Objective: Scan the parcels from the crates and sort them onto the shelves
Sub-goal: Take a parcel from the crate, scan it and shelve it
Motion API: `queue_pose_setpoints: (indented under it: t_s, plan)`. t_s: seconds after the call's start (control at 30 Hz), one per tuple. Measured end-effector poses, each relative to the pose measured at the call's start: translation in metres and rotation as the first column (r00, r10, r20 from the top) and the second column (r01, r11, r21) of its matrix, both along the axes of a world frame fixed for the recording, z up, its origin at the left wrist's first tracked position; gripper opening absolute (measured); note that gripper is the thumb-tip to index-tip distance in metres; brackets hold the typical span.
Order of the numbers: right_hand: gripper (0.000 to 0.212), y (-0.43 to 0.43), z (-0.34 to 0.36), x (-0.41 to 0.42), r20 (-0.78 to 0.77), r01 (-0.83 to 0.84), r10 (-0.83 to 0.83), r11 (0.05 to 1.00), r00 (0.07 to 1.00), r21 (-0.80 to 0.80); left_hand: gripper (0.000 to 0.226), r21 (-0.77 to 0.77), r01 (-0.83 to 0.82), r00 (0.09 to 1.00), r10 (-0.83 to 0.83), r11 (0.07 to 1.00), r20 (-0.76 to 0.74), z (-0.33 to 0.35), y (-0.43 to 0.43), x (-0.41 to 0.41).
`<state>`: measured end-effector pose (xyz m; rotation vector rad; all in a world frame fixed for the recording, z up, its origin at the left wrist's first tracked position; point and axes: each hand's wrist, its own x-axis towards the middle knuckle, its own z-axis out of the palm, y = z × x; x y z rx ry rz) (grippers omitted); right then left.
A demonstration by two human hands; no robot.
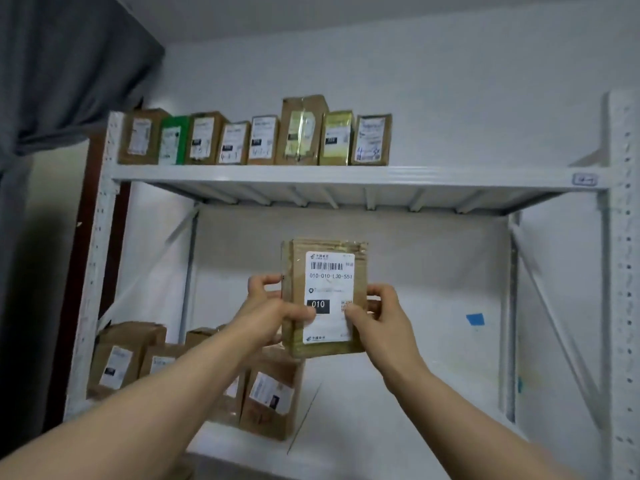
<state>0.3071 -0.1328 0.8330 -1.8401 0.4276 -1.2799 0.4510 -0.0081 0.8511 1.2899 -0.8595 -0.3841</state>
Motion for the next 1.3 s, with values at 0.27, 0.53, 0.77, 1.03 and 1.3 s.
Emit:
queue_pose_setpoints:
  t_s: [0.27, 0.53, 0.77, 1.03, 1.3]
  plan:
    - [0.058, -0.064, 0.121, -0.01, 0.186, -0.009, 0.072, 0.947, 0.98, -0.32, 0.061, -0.31, 0.103, 0.991, -0.069, 0.945, 0.117, 0.132, -0.078, -0.01]
    - [0.057, -0.127, 0.198, -0.023, 0.34, 0.244, -0.1, 0.878, 0.935, -0.411, 0.076, -0.294, 0.216, 0.912, -0.084, 0.931, 0.402, 0.206, -0.14, -0.031]
    - [0.065, -0.182, 0.242, -0.025, 0.392, 0.425, -0.259, 0.798, 0.882, -0.427, 0.071, -0.302, 0.298, 0.865, -0.122, 0.906, 0.487, 0.245, -0.208, -0.03]
    - [0.078, -0.242, 0.285, -0.01, 0.384, 0.526, -0.385, 0.756, 0.839, -0.39, 0.081, -0.332, 0.25, 0.779, 0.015, 0.91, 0.627, 0.286, -0.291, -0.01]
    - [0.077, -0.283, 0.315, 0.026, 0.347, 0.612, -0.506, 0.683, 0.79, -0.398, 0.071, -0.373, 0.171, 0.749, 0.125, 0.912, 0.65, 0.314, -0.348, 0.024]
